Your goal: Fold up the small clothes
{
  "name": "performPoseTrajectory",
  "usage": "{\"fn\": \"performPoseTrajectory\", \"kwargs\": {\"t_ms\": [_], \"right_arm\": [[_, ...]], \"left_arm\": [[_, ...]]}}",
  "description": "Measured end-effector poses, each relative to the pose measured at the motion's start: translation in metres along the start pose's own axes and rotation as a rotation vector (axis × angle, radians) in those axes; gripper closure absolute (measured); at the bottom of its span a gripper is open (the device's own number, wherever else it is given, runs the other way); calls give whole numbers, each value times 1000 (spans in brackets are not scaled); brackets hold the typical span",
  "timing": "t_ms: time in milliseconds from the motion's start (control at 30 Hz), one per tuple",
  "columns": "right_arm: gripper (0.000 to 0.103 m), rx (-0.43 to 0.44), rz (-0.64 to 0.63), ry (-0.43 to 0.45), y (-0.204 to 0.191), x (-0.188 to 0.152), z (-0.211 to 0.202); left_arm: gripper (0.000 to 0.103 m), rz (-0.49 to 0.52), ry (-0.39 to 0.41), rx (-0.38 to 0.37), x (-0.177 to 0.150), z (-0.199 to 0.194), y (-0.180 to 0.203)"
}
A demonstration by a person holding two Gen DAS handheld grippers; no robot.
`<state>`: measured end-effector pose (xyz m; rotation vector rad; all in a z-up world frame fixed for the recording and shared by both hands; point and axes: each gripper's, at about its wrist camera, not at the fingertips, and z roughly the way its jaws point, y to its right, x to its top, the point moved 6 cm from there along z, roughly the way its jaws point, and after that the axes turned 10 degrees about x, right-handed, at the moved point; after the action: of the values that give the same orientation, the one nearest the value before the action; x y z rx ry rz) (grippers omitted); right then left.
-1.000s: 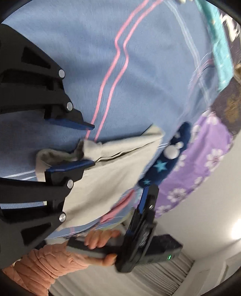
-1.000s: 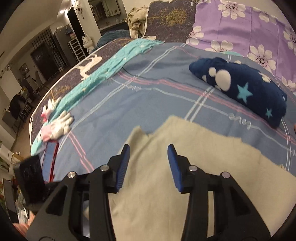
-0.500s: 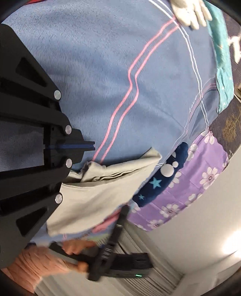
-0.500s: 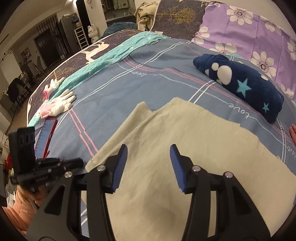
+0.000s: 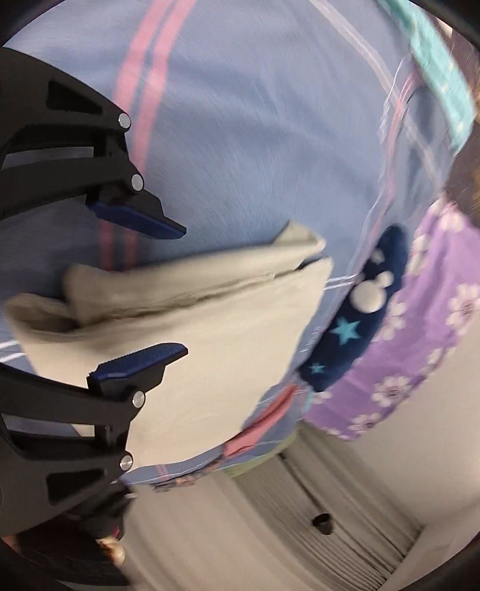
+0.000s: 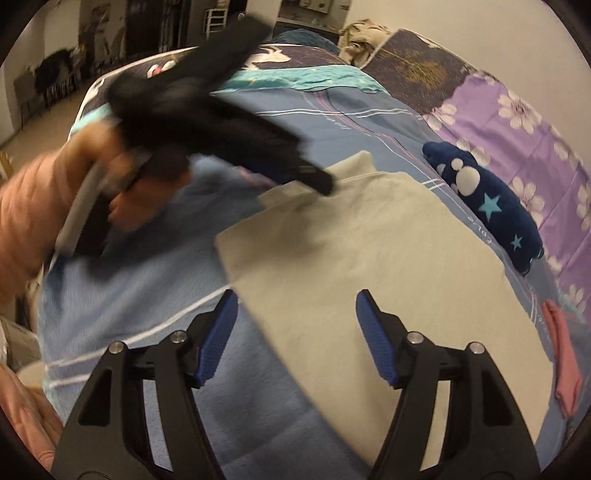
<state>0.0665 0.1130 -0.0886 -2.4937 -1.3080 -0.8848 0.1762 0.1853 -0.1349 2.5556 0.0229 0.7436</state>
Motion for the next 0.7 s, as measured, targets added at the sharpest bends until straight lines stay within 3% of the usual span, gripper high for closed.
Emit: {"fn": "performPoseTrajectory", "kwargs": {"t_ms": [267,400,500,633,700], "right_arm": [[31,-80,74,-37,3,-7,18],[31,-92,80,-43,8,-7,23],[32,-94,90,-48,10,-7,26],[40,-91,92,-40,8,-8,28],[45,-97,77,-33,4,-8,29]], "left_arm": [[44,23,-129,39,34,28,5],[45,86,-125,72,37,33,13],[46,100,-102,41,37,37,18],[81,112,-78,24,47,52,21],[86,113,-93,7,53,59,19]]}}
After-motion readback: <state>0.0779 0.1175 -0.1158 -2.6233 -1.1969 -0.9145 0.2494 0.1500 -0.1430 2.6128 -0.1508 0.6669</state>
